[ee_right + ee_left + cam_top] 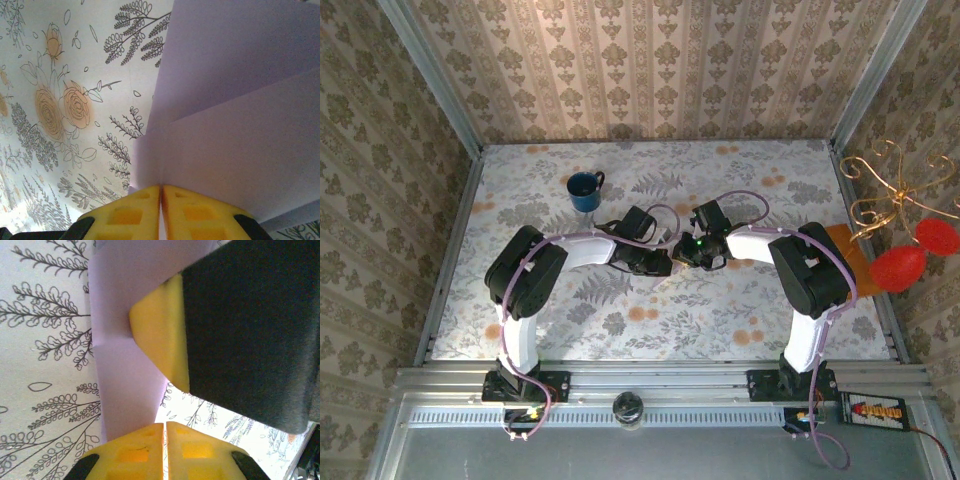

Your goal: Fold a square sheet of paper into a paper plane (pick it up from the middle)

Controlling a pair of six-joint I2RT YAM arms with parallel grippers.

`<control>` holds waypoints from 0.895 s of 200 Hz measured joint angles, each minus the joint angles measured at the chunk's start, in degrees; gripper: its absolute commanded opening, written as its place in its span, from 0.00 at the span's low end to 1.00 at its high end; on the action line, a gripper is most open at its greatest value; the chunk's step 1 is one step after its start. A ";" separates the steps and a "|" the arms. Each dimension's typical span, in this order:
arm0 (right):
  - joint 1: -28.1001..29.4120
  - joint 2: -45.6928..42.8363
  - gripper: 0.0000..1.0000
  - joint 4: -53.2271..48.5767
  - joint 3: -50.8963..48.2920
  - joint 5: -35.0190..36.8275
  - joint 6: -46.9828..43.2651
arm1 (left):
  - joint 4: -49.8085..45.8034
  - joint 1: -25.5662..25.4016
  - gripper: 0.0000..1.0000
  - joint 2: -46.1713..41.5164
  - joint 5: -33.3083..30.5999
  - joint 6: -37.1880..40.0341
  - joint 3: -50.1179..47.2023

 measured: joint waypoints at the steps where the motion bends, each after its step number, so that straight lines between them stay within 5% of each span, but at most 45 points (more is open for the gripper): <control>1: 0.00 0.00 0.12 0.00 -0.02 0.00 0.00 | 0.00 0.00 0.09 0.00 0.02 0.00 0.00; 179: -0.26 0.76 0.09 -0.39 0.68 -0.74 0.02 | 1.84 0.04 0.06 0.66 -0.46 0.00 -1.66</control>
